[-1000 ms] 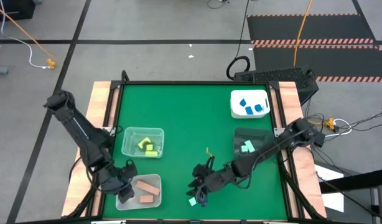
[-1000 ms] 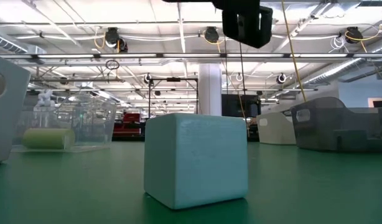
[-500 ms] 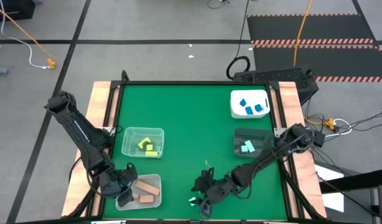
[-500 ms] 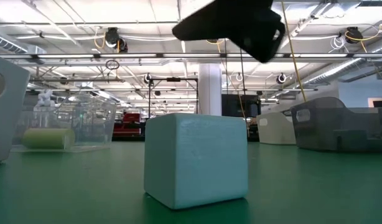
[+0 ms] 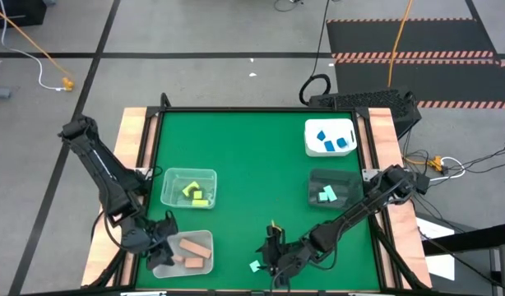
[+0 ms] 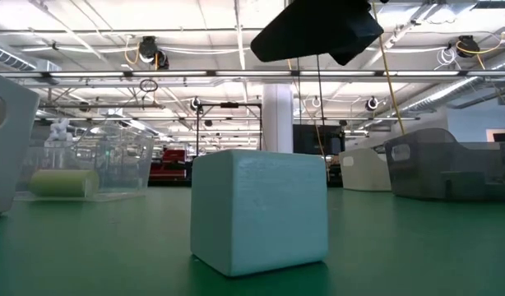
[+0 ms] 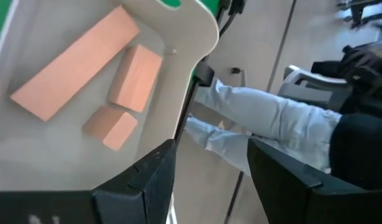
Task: Sort & place blocks by color
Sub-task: Put the light blue block into the black bin, then return to Home Position
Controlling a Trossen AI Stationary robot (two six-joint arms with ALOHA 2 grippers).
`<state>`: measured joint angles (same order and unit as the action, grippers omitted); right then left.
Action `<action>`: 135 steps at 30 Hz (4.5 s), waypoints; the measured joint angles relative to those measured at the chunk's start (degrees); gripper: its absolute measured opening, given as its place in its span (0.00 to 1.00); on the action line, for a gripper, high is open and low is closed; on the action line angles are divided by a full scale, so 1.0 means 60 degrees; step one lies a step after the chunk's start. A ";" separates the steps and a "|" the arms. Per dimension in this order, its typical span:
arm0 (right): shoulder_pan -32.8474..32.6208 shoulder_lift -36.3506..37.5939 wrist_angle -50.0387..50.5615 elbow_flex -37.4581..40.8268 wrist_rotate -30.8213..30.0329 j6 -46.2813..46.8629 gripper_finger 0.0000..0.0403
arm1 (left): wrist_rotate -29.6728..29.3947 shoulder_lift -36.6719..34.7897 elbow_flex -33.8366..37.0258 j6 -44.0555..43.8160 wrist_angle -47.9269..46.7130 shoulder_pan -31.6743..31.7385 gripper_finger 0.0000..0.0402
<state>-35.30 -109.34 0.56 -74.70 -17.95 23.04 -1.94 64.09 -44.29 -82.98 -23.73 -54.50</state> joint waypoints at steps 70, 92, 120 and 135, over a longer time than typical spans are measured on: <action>0.1720 0.2559 0.2679 0.1574 0.1219 0.1356 0.29 | -0.0253 -0.0504 -0.0007 0.2923 -0.0010 0.3519 0.50; 0.2436 0.9667 0.6600 0.5899 0.0590 0.4016 0.29 | -0.3345 -0.3576 -0.0007 0.8896 0.1671 0.7838 0.50; 0.2432 1.2407 0.6855 0.8161 0.0520 0.4126 0.55 | -0.3830 -0.3827 -0.0007 1.4275 0.3629 0.8830 0.50; 0.2432 1.3181 0.6870 0.8084 -0.0885 0.2296 0.55 | -0.5224 -0.3998 -0.0007 1.2458 0.1111 0.9205 0.50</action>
<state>-20.71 -30.25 41.78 -26.20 -23.26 36.82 -33.28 40.10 -44.34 -8.23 -17.06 0.73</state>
